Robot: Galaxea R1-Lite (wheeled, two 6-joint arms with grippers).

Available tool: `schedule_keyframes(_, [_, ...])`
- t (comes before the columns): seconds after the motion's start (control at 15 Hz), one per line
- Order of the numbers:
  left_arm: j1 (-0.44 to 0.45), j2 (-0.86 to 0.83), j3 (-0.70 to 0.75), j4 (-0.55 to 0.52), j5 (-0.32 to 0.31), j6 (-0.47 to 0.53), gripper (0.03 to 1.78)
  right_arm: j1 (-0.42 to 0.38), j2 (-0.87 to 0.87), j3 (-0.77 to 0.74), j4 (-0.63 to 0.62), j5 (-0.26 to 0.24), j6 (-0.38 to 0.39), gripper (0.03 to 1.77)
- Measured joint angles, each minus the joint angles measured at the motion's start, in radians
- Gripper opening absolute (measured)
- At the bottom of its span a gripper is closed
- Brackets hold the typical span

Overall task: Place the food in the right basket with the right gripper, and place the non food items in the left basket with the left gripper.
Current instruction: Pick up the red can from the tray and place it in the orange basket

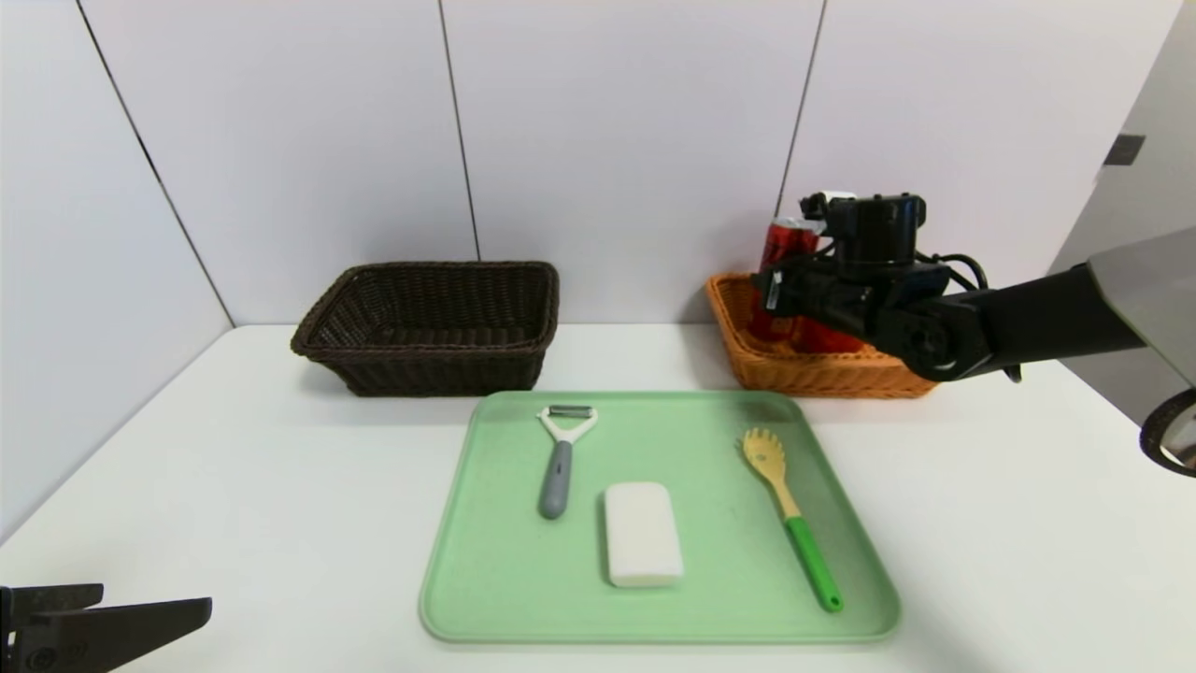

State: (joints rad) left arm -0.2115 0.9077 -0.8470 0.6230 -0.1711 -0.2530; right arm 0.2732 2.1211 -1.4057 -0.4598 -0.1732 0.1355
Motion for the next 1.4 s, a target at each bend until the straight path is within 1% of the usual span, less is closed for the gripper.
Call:
schedule_keyframes(0.73, [0.000,0.001,0.003,-0.002,0.000,0.004,1.69,-0.001,0.069,-0.032,-0.037,-0.009,-0.004,0.91])
schedule_keyframes(1.4, [0.000,-0.005,0.005,-0.002,0.000,0.004,1.69,0.001,0.068,-0.031,-0.037,-0.015,-0.008,0.91])
